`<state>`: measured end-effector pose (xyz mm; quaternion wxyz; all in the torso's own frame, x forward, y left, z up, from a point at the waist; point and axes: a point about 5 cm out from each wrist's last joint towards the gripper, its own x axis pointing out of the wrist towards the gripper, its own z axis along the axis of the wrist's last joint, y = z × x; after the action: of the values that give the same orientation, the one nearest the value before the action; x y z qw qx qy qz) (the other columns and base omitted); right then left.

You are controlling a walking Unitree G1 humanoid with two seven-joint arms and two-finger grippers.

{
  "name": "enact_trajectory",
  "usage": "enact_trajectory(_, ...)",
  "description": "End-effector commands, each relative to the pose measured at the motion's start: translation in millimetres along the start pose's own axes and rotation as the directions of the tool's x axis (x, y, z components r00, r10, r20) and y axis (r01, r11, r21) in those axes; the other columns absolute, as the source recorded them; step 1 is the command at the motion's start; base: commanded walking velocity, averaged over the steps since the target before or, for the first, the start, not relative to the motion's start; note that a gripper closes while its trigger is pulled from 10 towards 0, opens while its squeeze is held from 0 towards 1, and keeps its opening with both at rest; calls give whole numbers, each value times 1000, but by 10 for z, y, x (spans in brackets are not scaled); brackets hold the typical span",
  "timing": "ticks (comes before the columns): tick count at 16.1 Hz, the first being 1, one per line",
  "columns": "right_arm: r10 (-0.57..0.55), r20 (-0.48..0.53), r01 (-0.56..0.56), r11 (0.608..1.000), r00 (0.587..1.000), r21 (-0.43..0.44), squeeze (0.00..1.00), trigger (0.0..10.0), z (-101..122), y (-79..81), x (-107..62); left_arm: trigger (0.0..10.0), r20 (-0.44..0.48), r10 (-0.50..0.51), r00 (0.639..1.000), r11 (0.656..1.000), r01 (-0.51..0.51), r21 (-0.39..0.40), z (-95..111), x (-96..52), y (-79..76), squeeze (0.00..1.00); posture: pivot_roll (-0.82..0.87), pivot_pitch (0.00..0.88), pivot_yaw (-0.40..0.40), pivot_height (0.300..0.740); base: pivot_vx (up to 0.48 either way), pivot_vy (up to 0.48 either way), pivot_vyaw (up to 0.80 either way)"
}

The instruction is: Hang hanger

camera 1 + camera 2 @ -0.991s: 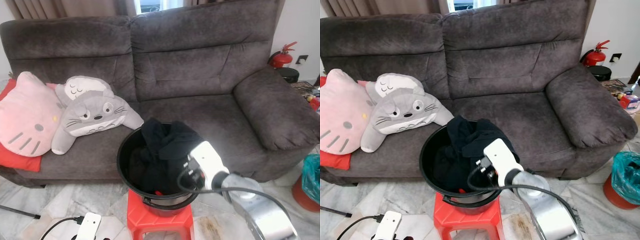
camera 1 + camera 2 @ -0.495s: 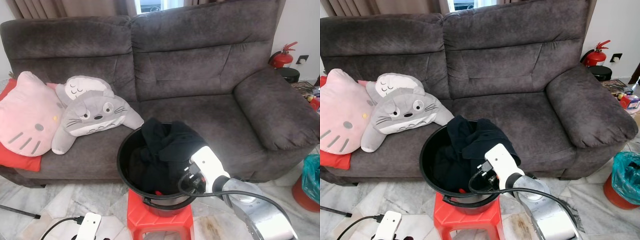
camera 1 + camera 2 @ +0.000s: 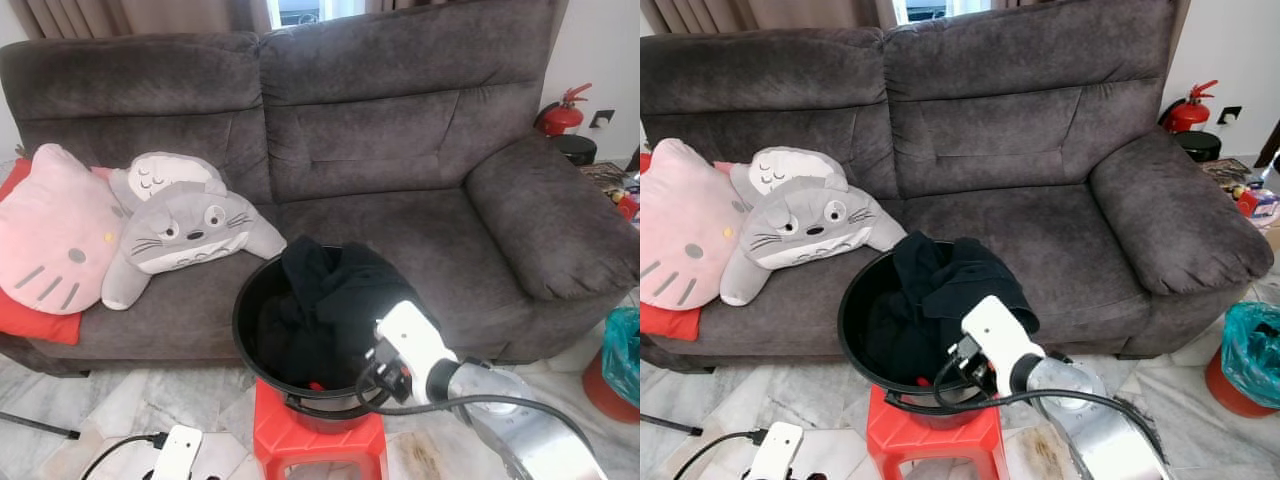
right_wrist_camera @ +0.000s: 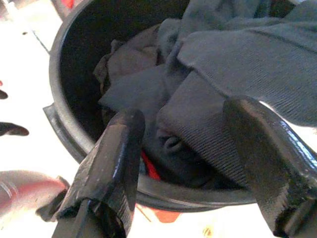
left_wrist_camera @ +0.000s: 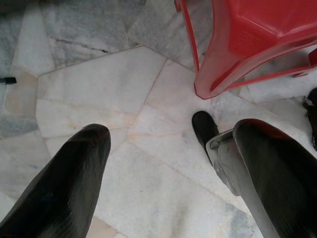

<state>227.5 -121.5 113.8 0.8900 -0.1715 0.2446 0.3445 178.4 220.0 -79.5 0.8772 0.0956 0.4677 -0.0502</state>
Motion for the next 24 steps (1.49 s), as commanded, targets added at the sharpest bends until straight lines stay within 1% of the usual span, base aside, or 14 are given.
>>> enact_trajectory(1, 46, 23, -46, 999, 999, -17, 0, 10000, 58, 76, -22, 10000, -16, 3, 1000, 1000, -2, 16, -34, -10, 33, 0, -178, 0, 102, 740, 0, 0, 0)
enact_trajectory(3, 70, 21, -70, 997, 997, -23, 0, 10000, 50, 109, -42, 10000, -17, 4, 1000, 1000, -3, 15, -35, -11, 34, 0, -178, 0, 102, 740, 0, 0, 0)
enact_trajectory(4, 61, 17, -60, 998, 998, -27, 0, 10000, 43, 101, -45, 10000, -17, 4, 1000, 1000, -4, 15, -36, -11, 35, 0, -178, 0, 102, 740, 0, 0, 0)
enact_trajectory(5, -6, 8, 7, 1000, 1000, -20, 0, 10000, 31, 33, -40, 10000, -17, 6, 1000, 1000, -6, 15, -37, -12, 37, 0, -176, 0, 100, 740, 0, 0, 0)
enact_trajectory(6, -159, -17, 160, 987, 987, 33, 0, 10000, -4, -144, -48, 10000, -18, 9, 1000, 1000, -9, 15, -45, -14, 44, 0, -176, 0, 100, 740, 0, 0, 0)
enact_trajectory(9, -227, -49, 230, 970, 973, 81, 0, 10000, -72, -204, -85, 10000, -19, 10, 1000, 1000, -10, 16, -51, -17, 51, 0, -180, 0, 102, 740, 0, 0, 0)
enact_trajectory(11, -224, -61, 229, 970, 973, 85, 0, 10000, -102, -188, -83, 10000, -18, 9, 1000, 1000, -9, 17, -47, -16, 50, 0, -180, 0, 102, 740, 0, 0, 0)
enact_trajectory(16, -239, -55, 244, 964, 969, 104, 0, 10000, -90, -185, -61, 10000, -17, 7, 1000, 1000, -7, 18, -45, -14, 40, 0, -179, 0, 102, 740, 0, 0, 0)
enact_trajectory(19, -186, -45, 190, 977, 981, 101, 0, 10000, -98, -154, 26, 10000, -17, 8, 1000, 1000, -8, 18, -41, -12, 33, 0, -173, 0, 99, 740, 0, 0, 0)
enact_trajectory(21, -139, -90, 149, 982, 986, 117, 0, 10000, -225, -107, 85, 10000, -17, 9, 1000, 1000, -8, 15, -41, -12, 35, 0, -171, 0, 98, 740, 0, 0, 0)
enact_trajectory(24, -104, -88, 113, 988, 991, 107, 0, 10000, -231, -55, 70, 10000, -19, 9, 1000, 1000, -8, 17, -48, -14, 40, 0, -170, 0, 99, 740, 0, 0, 0)
